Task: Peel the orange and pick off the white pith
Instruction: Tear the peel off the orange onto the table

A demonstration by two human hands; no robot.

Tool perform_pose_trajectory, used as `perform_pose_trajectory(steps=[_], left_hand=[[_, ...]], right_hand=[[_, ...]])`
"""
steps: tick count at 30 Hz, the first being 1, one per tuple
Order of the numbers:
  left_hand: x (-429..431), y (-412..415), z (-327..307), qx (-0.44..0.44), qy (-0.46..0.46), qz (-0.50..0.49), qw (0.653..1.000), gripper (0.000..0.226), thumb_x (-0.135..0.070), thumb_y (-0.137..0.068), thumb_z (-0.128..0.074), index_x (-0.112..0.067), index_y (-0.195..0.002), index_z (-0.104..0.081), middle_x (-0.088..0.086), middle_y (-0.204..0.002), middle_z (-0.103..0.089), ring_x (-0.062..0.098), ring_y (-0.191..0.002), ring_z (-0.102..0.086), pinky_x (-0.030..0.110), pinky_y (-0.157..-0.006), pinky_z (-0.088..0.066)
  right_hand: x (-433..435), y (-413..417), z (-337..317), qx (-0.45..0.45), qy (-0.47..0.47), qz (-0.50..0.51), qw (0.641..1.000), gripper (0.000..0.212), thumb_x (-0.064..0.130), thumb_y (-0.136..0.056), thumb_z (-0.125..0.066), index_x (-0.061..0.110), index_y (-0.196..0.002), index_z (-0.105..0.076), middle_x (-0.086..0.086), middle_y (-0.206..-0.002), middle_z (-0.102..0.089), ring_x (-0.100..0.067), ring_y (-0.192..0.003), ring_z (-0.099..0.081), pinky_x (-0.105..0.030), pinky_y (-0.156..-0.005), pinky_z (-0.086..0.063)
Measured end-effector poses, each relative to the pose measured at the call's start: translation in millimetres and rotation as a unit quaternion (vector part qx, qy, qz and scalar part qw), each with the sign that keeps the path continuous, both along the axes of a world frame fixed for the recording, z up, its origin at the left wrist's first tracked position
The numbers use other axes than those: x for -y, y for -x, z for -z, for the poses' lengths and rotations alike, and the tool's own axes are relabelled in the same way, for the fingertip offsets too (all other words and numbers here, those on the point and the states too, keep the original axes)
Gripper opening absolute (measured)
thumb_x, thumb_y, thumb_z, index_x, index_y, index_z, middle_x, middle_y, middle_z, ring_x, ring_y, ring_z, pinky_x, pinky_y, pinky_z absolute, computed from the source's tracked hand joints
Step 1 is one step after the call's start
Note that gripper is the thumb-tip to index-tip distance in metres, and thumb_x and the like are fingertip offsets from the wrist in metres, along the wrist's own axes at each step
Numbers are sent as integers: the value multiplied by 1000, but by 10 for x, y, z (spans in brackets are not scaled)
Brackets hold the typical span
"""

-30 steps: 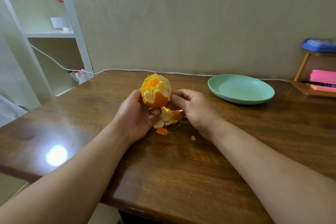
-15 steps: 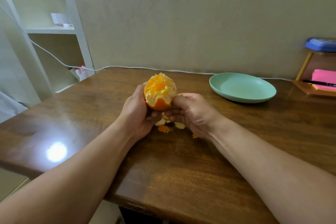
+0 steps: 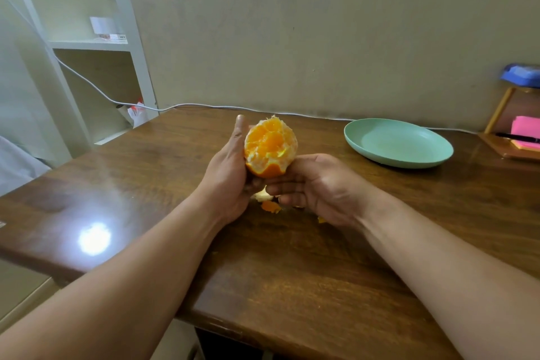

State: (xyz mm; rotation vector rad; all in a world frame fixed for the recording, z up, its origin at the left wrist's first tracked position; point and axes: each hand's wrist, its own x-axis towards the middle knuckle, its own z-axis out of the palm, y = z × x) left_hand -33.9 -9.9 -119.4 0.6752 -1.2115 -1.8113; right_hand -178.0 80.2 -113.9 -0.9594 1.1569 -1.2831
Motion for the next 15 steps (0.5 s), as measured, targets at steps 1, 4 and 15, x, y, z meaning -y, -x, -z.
perform_pose_trajectory(steps=[1,4,15], left_hand=[[-11,-3,-8,-1,2,12,1000,53,-65,-104,-50,-18,-89,-68,2,-58,-48,14,-44,-35,22,-40,-28],[-18,-8,-18,-9,-12,31,999,57,-61,-105,-54,-18,-70,-67,4,-57,-48,16,-45,-35,22,-41,-26],[64,18,38,-7,-84,21,996,54,-62,-103,-56,-9,-110,-62,8,-64,-52,15,-43,-40,22,-38,-33]], right_hand=[[-16,18,3,8,3,-11,1000,32,14,-109,-53,-8,-124,-70,-21,-105,-78,-19,-84,-74,-24,-67,-62],[-29,46,-5,12,14,-18,1000,24,10,-107,-54,-4,-112,-72,-15,-92,-78,-16,-77,-72,-22,-65,-60],[78,-59,19,33,12,64,997,17,4,-106,-56,-6,-109,-70,-16,-80,-71,-15,-63,-67,-20,-55,-57]])
